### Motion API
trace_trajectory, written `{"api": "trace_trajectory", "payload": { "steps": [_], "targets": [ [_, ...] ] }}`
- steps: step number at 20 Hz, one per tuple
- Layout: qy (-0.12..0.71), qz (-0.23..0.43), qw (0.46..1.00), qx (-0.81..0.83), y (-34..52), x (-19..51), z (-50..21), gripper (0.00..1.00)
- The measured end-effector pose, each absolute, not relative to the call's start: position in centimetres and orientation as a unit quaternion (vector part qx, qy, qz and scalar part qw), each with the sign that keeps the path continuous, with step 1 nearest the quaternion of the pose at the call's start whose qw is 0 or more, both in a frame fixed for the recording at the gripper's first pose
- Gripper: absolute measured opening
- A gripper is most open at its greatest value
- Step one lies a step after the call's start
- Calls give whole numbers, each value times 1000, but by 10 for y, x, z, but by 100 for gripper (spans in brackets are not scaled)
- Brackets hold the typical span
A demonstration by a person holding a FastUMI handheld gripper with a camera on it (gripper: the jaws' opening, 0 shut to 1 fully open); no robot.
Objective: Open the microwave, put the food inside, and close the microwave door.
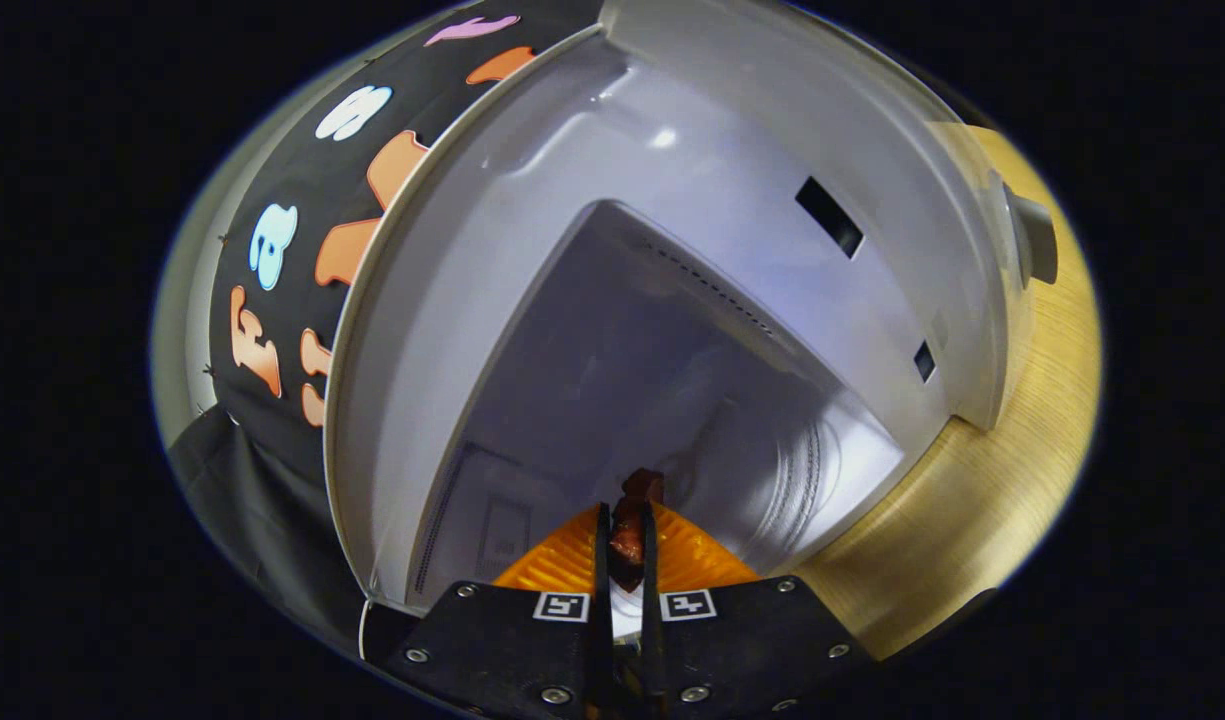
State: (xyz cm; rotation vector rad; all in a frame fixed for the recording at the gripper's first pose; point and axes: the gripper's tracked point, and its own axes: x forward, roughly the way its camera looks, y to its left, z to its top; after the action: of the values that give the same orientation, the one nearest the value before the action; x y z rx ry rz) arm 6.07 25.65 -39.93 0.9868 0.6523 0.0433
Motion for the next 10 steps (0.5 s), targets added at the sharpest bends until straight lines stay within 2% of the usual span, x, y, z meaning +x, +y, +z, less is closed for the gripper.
{"api": "trace_trajectory", "payload": {
  "steps": [2,6,7,8,10],
  "targets": [
    [294,-2,846,444,250,76,-406,12],
    [310,-37,855,414,229,81,-421,25],
    [316,-31,856,407,225,77,-418,34],
    [320,-24,861,394,220,71,-414,38],
    [321,2,874,365,213,59,-402,57]
  ]
}}
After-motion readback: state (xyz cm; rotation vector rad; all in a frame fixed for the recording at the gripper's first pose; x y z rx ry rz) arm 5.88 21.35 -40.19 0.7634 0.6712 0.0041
